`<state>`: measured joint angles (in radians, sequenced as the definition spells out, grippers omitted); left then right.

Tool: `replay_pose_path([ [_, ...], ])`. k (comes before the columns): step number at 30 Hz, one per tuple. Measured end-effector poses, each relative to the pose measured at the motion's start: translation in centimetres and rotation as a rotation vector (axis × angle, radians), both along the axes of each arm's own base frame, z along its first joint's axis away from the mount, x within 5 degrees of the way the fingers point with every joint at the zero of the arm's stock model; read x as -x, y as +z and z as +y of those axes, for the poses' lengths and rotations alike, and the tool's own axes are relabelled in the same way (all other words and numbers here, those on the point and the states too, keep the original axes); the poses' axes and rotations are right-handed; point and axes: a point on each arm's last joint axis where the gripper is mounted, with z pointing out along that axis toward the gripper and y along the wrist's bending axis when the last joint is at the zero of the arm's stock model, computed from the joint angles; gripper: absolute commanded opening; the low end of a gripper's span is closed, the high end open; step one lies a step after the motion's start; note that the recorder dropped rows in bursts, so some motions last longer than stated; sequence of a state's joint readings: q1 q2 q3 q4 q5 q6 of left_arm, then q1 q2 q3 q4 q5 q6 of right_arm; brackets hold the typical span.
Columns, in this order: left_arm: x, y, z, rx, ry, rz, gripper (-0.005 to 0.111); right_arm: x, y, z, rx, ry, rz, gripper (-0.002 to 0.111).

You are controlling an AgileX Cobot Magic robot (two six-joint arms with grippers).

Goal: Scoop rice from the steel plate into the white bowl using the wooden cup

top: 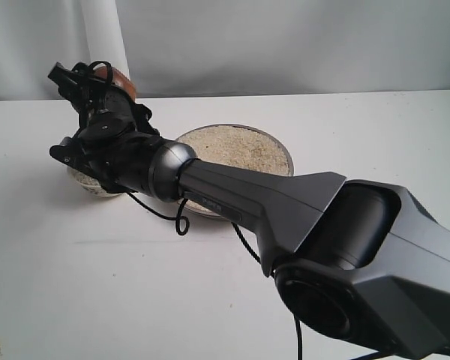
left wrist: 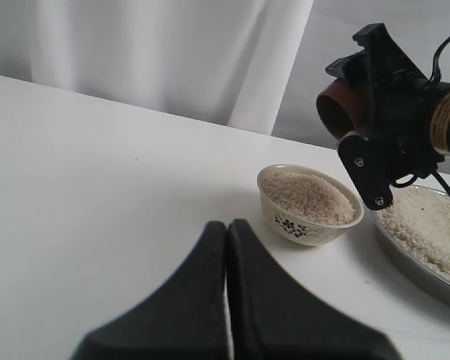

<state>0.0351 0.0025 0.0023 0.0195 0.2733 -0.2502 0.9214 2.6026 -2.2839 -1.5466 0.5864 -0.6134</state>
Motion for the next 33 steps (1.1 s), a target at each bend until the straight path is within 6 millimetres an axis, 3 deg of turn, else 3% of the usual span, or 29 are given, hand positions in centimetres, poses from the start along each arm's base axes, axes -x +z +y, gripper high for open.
replay_pose_path([
  [10,0.0,0.0,0.0,0.000,0.000,0.000,0.000,0.0,-0.1,0.0,-0.056,-0.013,0.036,0.000],
  [13,0.0,0.0,0.0,0.000,0.000,0.000,0.000,0.1,-0.4,0.0,-0.190,-0.051,0.111,0.000],
  [17,0.0,0.0,0.0,0.000,0.000,0.000,0.000,0.4,-0.2,-0.1,-0.500,-0.145,0.294,0.000],
  [20,0.0,0.0,0.0,0.000,0.000,0.000,0.000,0.9,1.6,-0.2,-0.726,-0.207,0.458,0.000],
  [25,0.0,0.0,0.0,0.000,0.000,0.000,0.000,1.9,7.0,-1.2,-1.019,-0.260,0.658,0.000],
  [28,0.0,0.0,0.0,0.000,0.000,0.000,0.000,2.2,9.9,-2.4,-1.115,-0.296,0.738,0.000],
  [33,0.0,0.0,0.0,0.000,0.000,0.000,0.000,2.8,12.1,-4.2,-1.109,-0.371,0.832,0.000],
])
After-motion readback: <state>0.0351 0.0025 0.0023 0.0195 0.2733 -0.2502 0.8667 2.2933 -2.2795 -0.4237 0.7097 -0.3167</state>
